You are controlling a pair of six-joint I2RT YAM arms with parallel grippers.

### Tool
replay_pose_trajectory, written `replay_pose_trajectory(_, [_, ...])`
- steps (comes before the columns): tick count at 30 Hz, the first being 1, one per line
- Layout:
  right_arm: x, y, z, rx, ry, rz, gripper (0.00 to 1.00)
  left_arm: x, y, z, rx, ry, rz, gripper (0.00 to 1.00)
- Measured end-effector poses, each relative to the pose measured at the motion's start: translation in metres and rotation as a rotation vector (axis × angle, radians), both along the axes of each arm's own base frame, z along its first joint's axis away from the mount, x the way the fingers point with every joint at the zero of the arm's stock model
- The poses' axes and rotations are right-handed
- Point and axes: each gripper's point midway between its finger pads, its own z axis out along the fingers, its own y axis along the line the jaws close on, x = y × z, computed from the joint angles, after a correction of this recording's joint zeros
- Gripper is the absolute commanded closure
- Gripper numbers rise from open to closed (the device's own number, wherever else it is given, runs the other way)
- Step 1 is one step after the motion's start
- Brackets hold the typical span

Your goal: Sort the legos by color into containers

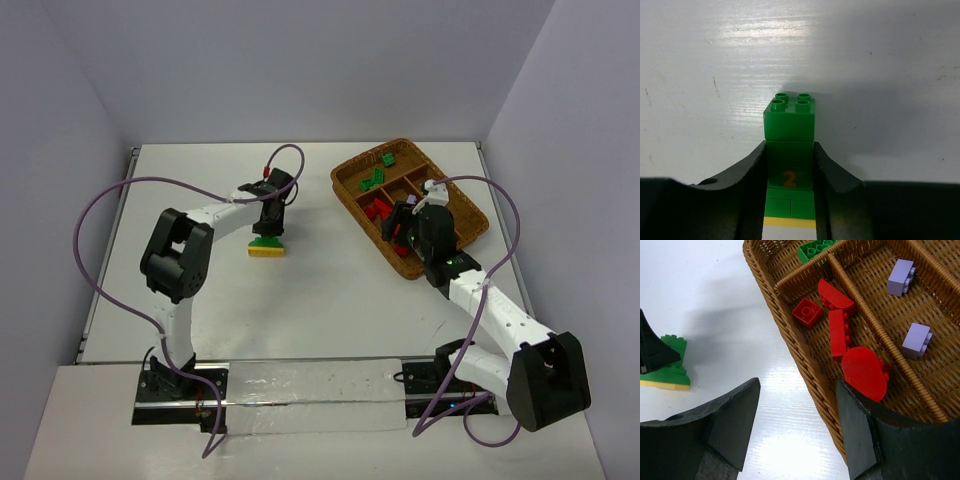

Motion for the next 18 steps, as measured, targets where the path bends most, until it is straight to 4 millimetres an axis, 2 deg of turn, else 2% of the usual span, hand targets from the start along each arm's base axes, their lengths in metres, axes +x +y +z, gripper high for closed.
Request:
replay_pose_trajectory(3, [0.000, 0.001, 0.000, 0.001, 0.001, 0.003, 0.31, 0.001, -0.002, 0.009, -0.032, -0.015, 0.016, 1.00])
replay_pose_trajectory(5, [0.000, 0.001, 0.000, 0.002, 0.001, 0.006, 0.31, 0.002, -0.006, 0.028, -0.089, -0.044, 0.036, 1.00])
replay_pose_trajectory(9, [-0.002, 0.008, 0.000, 0.014, 0.005, 0.041, 0.30, 0.010, -0.010, 0.100, -0.337, -0.170, 0.138, 1.00])
replay_pose_trajectory(11, [-0.004, 0.015, 0.001, 0.024, 0.009, 0.080, 0.30, 0.008, 0.000, 0.137, -0.496, -0.260, 0.199, 1.00])
replay_pose_trajectory(14, [-0.007, 0.039, 0.007, 0.027, 0.019, 0.182, 0.29, -0.015, 0.021, 0.169, -0.663, -0.337, 0.288, 1.00])
replay_pose_trajectory(18, [-0.013, 0.087, 0.027, 0.016, 0.009, 0.353, 0.23, -0.036, 0.018, 0.183, -0.779, -0.348, 0.319, 1.00])
